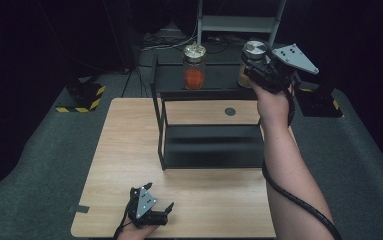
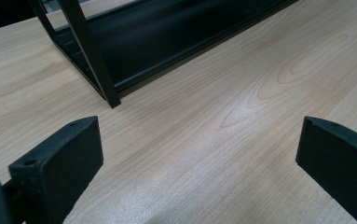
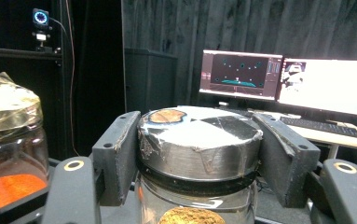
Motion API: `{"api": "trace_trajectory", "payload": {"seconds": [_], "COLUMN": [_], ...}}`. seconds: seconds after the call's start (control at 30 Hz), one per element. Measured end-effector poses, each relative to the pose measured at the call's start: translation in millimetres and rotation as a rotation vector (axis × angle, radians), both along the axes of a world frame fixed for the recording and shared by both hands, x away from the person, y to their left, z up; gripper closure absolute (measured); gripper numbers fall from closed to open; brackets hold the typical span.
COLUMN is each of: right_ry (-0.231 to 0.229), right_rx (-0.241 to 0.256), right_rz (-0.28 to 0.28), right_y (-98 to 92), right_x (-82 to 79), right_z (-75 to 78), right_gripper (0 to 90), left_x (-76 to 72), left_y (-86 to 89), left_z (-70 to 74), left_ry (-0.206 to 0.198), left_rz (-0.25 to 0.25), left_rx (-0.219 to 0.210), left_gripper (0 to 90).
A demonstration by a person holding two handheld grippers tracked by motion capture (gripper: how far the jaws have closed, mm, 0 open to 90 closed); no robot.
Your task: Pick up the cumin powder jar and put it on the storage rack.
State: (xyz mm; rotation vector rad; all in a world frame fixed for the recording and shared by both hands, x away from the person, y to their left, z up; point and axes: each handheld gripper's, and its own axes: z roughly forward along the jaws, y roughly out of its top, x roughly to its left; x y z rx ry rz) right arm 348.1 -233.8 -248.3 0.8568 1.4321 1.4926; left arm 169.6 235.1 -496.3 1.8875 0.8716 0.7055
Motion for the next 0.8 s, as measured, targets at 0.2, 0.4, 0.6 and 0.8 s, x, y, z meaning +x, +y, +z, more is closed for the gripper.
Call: {"api": "trace_trajectory", "payload": {"seconds": [0.2, 0.4, 0.6, 0.8], "right_ry": [0.003, 0.009, 0.014, 0.023], "right_rx": [-0.003, 0.010, 0.032, 0.032], "right_rz": [0.000, 0.007, 0.004, 0.004], "right_y": [0.7, 0.2, 0.4, 0.5], "right_x": [3.0, 3.8, 3.4, 3.4], "right_z": [-1.9, -6.8, -8.8, -7.2], "right_gripper": [34.3, 34.3, 33.9, 33.6], "left_x": [-0.1, -0.4, -0.4, -0.4], "left_y": [-0.3, -0.5, -0.9, -0.7], "left_z": [0.0, -0.1, 0.0, -0.1], "left_ry": [-0.001, -0.003, -0.003, -0.003], "left_rz": [-0.001, -0.001, 0.000, -0.001], "left_rx": [0.002, 0.004, 0.005, 0.004], "left_gripper": [0.7, 0.7, 0.7, 0.7]}}
